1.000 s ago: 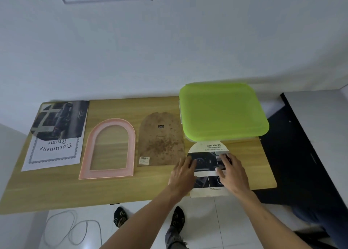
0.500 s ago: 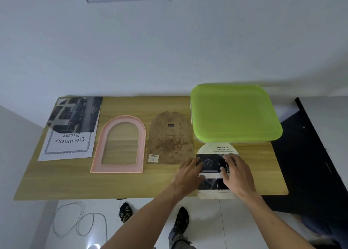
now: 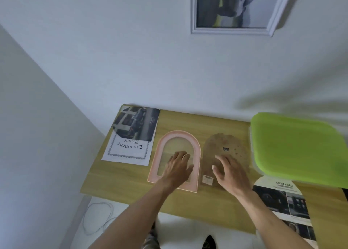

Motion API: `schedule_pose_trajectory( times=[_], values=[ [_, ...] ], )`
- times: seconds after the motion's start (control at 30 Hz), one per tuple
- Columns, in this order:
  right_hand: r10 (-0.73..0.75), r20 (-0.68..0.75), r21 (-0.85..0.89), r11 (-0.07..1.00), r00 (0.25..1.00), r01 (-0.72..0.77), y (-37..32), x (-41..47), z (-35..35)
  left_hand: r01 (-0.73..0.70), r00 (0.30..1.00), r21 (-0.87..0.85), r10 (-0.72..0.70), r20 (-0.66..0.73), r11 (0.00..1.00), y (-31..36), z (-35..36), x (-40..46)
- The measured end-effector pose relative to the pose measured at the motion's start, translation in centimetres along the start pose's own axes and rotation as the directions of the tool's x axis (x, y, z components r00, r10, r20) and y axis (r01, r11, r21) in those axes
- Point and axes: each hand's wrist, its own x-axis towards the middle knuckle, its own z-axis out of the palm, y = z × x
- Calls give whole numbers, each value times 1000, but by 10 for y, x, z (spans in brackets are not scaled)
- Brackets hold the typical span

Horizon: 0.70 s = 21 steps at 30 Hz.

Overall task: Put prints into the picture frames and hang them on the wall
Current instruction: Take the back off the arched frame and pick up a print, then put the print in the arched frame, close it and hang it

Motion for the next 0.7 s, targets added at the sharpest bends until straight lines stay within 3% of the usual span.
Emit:
schedule_pose_trajectory(
  times=[0.17,0.4,0.7],
  values=[
    [-106,67,-1,994,992,106,-88,55,29,149,989,36,-149,-5,988,-94,-42,1],
    [-146,202,-47,986,968,159,-184,113,77,279,960,94,-280,-1,956,-205,-79,7],
    [-176,371,-126,963,912,238,-252,175,122,195,968,168,-218,127,966,-286,-89,22]
  ],
)
